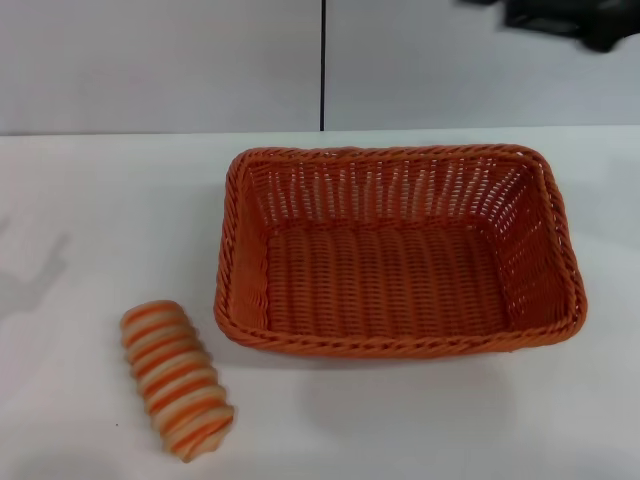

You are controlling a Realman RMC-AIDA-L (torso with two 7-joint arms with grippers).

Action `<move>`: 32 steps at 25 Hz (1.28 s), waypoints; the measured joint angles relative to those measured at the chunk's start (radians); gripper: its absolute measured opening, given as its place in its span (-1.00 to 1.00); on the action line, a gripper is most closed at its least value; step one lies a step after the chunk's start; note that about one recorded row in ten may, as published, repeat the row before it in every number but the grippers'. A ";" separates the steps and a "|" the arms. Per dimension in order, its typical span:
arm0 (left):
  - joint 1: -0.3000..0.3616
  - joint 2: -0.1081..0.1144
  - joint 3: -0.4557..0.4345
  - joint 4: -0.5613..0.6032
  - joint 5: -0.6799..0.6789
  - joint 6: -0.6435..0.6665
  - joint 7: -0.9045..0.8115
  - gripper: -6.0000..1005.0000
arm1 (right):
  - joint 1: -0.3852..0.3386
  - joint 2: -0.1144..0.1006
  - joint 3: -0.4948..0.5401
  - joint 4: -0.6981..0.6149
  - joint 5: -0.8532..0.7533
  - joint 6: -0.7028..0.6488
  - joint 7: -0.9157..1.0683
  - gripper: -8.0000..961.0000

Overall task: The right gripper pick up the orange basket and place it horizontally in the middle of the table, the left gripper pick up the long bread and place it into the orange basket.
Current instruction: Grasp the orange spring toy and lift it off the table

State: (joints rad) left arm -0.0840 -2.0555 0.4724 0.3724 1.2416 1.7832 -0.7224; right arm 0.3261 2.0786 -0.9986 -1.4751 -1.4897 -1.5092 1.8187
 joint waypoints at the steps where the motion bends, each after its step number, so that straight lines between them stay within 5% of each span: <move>1: 0.000 0.000 0.000 0.000 0.000 0.000 0.000 0.59 | 0.000 0.000 0.000 0.000 0.000 0.000 0.000 0.30; 9: -0.004 0.001 0.000 0.301 0.221 -0.033 -0.378 0.59 | -0.133 -0.001 0.111 0.196 0.188 -0.024 -0.089 0.30; 10: -0.012 0.001 0.000 0.489 0.340 -0.031 -0.603 0.59 | -0.150 -0.002 0.144 0.257 0.223 -0.045 -0.115 0.30; 14: -0.022 0.002 0.000 0.629 0.429 -0.030 -0.754 0.60 | -0.166 -0.002 0.219 0.332 0.244 -0.098 -0.125 0.30; 15: -0.047 0.007 0.000 0.772 0.537 -0.022 -0.906 0.60 | -0.169 -0.002 0.278 0.382 0.246 -0.135 -0.127 0.30; 19: -0.077 0.015 0.000 0.852 0.628 -0.001 -0.996 0.60 | -0.170 -0.002 0.382 0.471 0.247 -0.197 -0.147 0.30; 20: -0.126 0.019 0.000 0.925 0.766 0.015 -1.069 0.60 | -0.170 -0.002 0.429 0.510 0.247 -0.225 -0.160 0.30; 28: -0.230 -0.004 0.016 0.898 0.998 -0.019 -1.091 0.60 | -0.195 -0.007 0.474 0.568 0.238 -0.256 -0.196 0.30; 30: -0.268 -0.001 0.099 0.761 1.047 -0.103 -1.083 0.60 | -0.205 -0.007 0.481 0.588 0.235 -0.253 -0.204 0.30; 32: -0.268 -0.001 0.099 0.761 1.047 -0.103 -1.083 0.60 | -0.208 -0.007 0.493 0.600 0.230 -0.253 -0.204 0.30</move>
State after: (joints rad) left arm -0.3522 -2.0563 0.5710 1.1330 2.2887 1.6802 -1.8058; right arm 0.1180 2.0713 -0.5054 -0.8755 -1.2600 -1.7624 1.6143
